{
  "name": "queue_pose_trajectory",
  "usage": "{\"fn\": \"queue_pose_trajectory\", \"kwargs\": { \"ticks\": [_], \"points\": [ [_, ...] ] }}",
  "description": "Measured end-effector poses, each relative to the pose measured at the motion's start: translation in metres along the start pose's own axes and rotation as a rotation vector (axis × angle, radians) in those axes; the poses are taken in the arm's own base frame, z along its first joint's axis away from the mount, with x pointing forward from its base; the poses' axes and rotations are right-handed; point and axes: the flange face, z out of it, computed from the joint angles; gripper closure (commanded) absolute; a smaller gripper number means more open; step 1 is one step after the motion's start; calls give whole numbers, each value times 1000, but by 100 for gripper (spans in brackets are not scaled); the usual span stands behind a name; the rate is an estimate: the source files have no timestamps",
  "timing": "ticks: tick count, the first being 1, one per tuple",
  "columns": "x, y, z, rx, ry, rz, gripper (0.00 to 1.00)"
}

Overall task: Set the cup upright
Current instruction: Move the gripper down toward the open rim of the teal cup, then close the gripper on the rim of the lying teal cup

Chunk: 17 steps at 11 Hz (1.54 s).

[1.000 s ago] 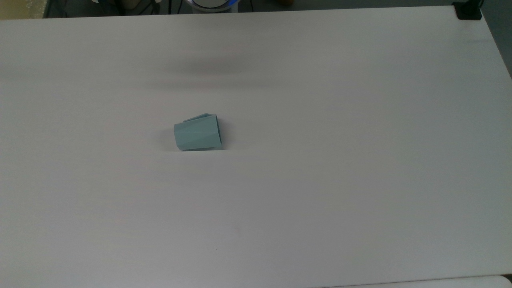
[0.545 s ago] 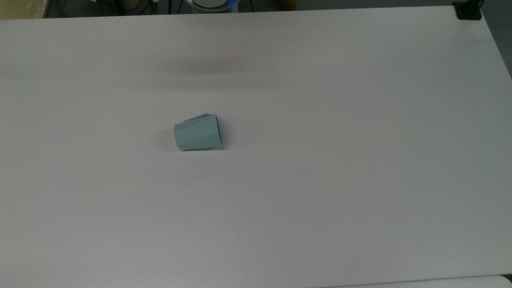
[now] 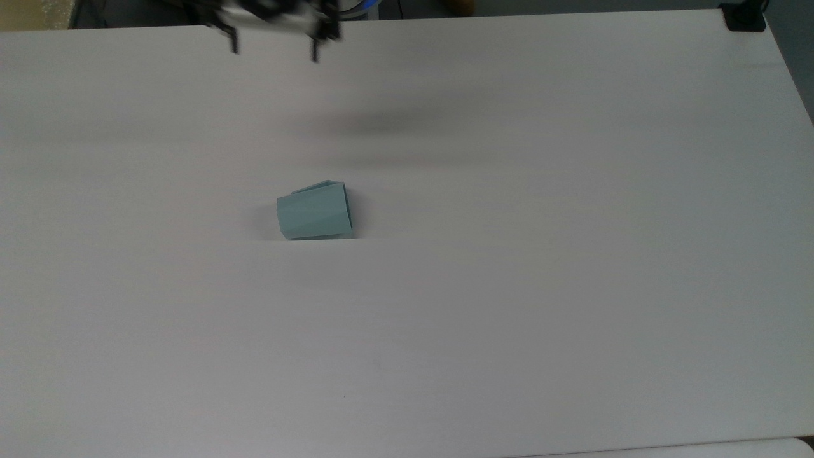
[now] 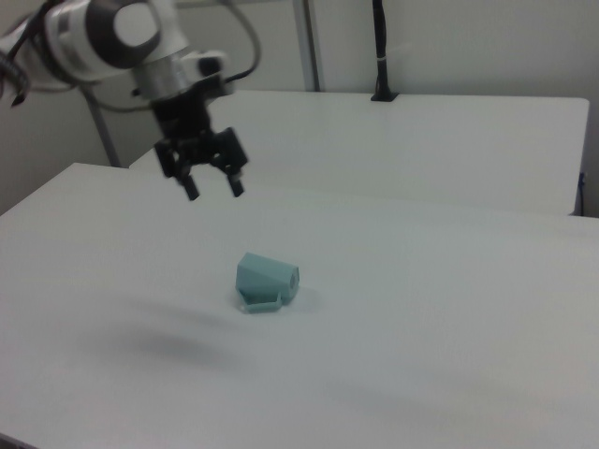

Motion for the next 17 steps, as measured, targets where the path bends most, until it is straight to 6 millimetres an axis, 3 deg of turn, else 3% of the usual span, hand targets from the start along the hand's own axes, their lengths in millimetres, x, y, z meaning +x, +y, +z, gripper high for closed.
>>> {"fn": "queue_pose_trajectory", "kwargs": {
  "ticks": [2, 3, 6, 8, 11, 17],
  "points": [
    [18, -81, 28, -172, 1, -49, 0],
    [25, -107, 42, -236, 20, -47, 0],
    [45, -159, 86, -412, 100, -34, 0],
    [53, -186, 127, -523, 134, -28, 0],
    [52, -196, 172, -622, 133, -44, 0],
    [55, -191, 227, -680, 106, -46, 0]
  ]
}}
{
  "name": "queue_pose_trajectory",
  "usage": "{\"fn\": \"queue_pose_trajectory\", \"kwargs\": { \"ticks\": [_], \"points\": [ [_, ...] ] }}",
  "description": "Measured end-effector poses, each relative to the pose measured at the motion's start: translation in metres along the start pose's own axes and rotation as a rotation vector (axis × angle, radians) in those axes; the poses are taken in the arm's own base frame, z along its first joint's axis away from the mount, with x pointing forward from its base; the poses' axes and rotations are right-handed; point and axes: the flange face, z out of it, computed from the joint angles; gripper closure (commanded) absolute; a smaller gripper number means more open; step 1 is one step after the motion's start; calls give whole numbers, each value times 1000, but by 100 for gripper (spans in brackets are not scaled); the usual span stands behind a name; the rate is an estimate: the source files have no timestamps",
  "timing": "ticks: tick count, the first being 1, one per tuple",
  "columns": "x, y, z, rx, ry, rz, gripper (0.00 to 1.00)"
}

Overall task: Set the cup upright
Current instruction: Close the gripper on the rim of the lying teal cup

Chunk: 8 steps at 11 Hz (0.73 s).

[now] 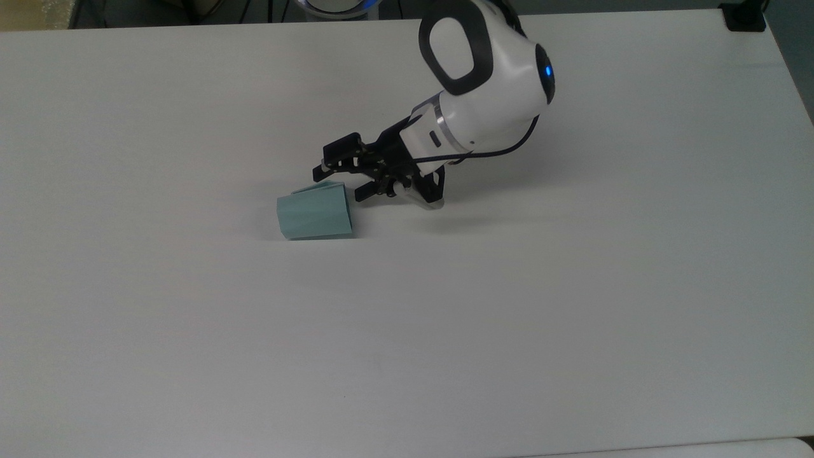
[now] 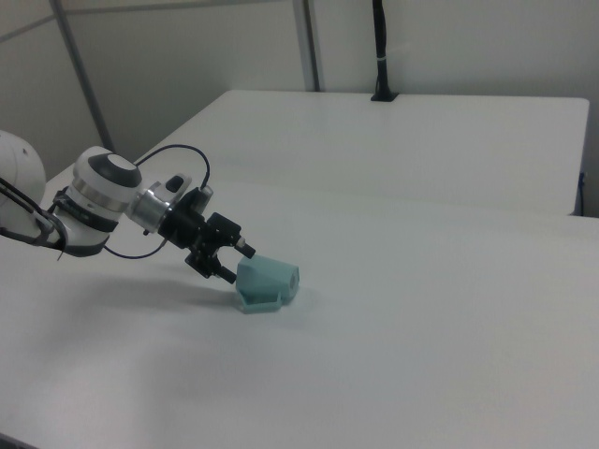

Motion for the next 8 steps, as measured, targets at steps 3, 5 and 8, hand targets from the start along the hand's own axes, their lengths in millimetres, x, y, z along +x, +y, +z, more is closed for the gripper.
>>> {"fn": "queue_pose_trajectory", "kwargs": {
  "ticks": [3, 5, 8],
  "points": [
    [5, 1, 14, 2, 6, 2, 0],
    [7, 2, 12, 4, 15, 5, 17],
    [8, 3, 11, 3, 23, 6, 59]
  ]
}}
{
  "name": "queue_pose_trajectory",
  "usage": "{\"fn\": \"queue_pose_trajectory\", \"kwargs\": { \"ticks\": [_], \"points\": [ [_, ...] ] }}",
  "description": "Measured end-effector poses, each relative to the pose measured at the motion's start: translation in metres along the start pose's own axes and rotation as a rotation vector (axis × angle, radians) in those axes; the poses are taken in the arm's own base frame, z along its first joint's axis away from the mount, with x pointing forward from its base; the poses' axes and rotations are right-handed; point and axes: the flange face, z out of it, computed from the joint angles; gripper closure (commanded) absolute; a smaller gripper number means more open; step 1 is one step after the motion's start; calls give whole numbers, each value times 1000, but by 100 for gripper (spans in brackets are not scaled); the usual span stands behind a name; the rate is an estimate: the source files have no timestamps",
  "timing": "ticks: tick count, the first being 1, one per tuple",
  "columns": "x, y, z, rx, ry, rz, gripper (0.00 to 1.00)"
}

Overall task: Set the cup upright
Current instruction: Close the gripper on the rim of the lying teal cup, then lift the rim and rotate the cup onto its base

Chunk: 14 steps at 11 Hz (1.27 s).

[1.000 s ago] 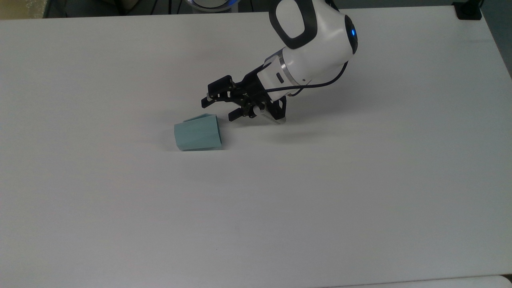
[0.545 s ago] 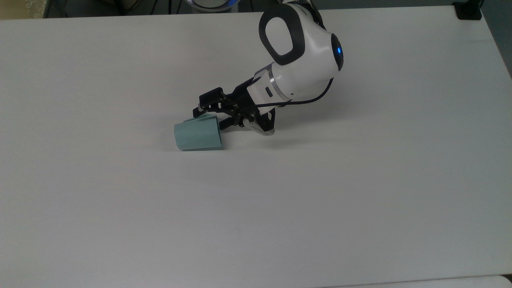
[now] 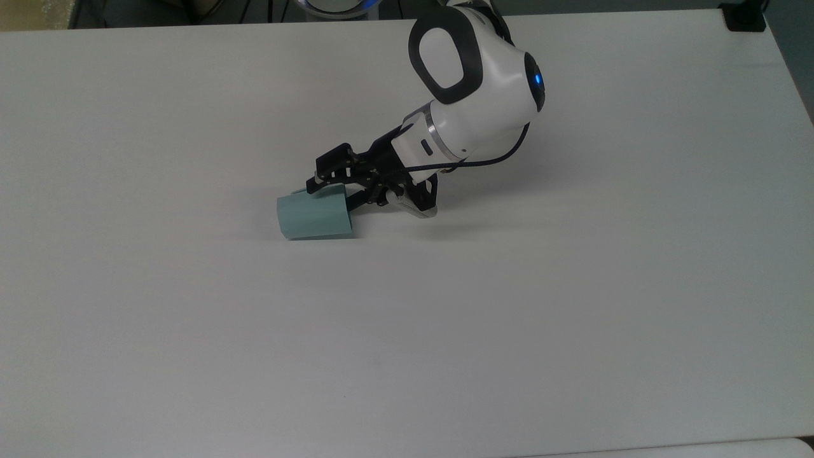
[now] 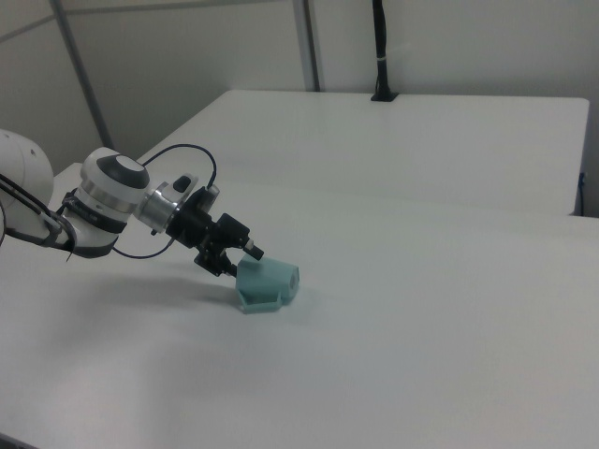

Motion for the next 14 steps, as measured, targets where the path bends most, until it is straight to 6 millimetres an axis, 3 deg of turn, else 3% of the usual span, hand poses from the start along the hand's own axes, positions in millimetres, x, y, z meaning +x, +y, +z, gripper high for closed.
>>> {"fn": "queue_pose_trajectory", "kwargs": {
  "ticks": [2, 3, 11, 12, 14],
  "points": [
    [1, 1, 0, 0, 6, 0, 92],
    [3, 3, 0, -2, 18, 0, 100],
    [10, 20, -2, -10, 37, 29, 100],
    [11, 26, -11, 35, 33, 66, 100],
    [11, 64, -46, 164, 29, 167, 100]
  ]
}}
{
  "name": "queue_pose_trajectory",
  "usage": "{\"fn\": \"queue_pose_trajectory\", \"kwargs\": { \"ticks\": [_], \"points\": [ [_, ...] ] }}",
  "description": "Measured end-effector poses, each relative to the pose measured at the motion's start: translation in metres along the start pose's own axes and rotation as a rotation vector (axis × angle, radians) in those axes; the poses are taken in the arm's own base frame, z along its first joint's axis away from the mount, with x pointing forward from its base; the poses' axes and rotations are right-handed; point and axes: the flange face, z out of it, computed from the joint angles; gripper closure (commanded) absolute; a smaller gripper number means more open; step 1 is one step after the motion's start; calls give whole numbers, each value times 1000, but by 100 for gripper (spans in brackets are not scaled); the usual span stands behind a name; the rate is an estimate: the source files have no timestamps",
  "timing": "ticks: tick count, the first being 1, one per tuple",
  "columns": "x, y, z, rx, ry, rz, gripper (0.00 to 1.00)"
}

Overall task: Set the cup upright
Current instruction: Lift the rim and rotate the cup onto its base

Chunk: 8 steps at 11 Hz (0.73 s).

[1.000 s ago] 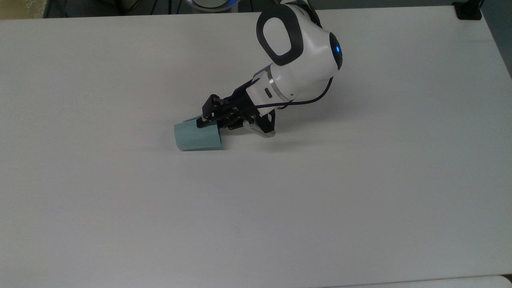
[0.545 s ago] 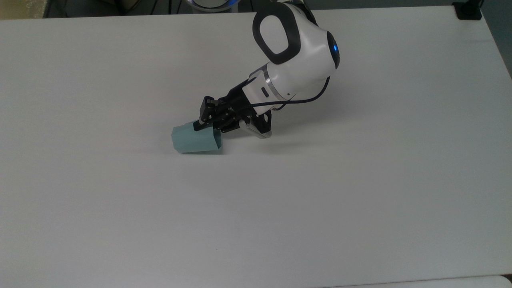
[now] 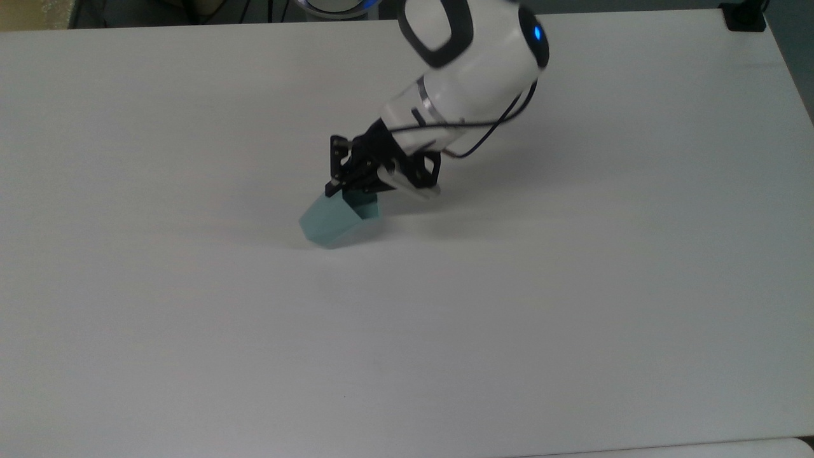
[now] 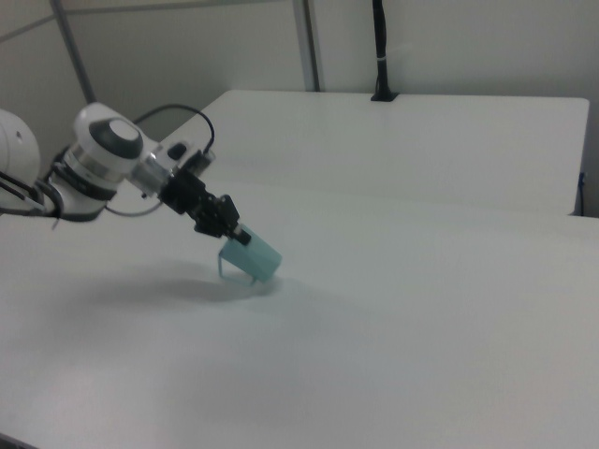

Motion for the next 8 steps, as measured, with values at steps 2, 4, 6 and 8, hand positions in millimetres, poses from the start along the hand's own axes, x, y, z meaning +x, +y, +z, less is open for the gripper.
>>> {"fn": "queue_pose_trajectory", "kwargs": {
  "ticks": [2, 4, 6, 8],
  "points": [
    [-4, 39, -41, 166, -27, 57, 100],
    [-16, 78, -55, 324, -80, 71, 100],
    [-25, 94, -41, 450, -158, 69, 100],
    [-34, 96, -12, 583, -258, 66, 100]
  ]
}}
